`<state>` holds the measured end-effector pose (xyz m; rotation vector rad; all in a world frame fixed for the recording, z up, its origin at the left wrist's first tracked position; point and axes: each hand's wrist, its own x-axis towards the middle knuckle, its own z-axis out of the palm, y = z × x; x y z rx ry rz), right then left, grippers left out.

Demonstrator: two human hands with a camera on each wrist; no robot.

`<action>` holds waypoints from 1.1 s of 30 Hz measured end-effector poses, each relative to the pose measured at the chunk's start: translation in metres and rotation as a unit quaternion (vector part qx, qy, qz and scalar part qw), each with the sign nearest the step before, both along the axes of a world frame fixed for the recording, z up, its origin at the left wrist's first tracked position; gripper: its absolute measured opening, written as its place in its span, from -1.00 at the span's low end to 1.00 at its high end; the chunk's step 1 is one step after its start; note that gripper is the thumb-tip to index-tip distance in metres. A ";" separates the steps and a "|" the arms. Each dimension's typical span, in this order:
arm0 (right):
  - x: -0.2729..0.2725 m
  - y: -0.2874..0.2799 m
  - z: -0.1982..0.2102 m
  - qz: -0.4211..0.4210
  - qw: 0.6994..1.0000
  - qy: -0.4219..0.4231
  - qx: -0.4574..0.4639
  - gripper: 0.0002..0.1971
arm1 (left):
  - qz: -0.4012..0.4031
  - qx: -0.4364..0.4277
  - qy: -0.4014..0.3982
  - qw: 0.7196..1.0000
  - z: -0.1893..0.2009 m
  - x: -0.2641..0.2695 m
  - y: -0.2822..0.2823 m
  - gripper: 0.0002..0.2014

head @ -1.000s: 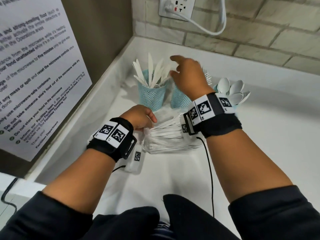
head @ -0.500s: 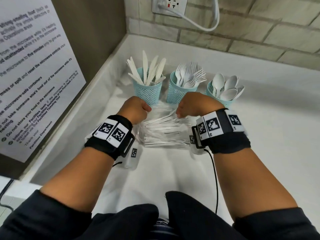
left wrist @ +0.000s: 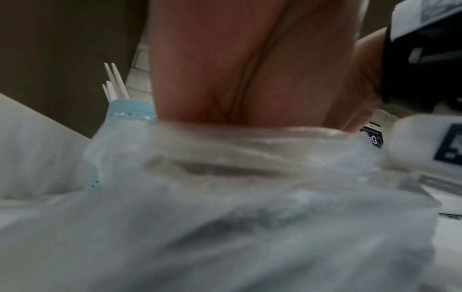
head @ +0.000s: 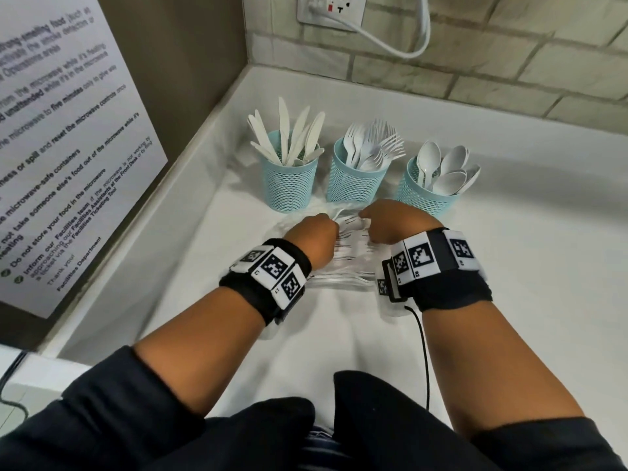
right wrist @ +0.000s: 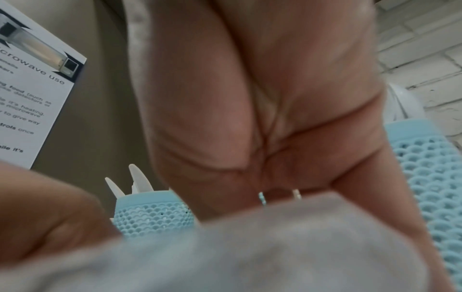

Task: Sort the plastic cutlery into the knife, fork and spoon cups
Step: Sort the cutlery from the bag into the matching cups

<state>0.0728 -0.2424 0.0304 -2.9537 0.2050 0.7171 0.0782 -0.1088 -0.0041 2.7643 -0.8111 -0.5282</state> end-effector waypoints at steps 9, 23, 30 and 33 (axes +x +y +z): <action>0.003 0.000 0.002 0.002 1.000 -0.010 0.016 -0.66 | -0.017 0.049 0.008 0.999 0.005 0.007 0.002 -0.59; -0.005 0.001 0.013 -0.034 0.998 -0.009 0.053 -0.64 | -0.049 0.055 0.042 0.996 0.013 0.008 0.009 -0.54; -0.005 0.002 0.011 -0.067 0.994 -0.019 0.085 -0.61 | -0.061 0.057 0.045 0.996 0.015 0.005 0.008 -0.55; -0.006 0.002 0.009 -0.087 0.992 -0.022 0.092 -0.61 | -0.059 0.081 0.046 0.994 0.011 0.004 0.006 -0.54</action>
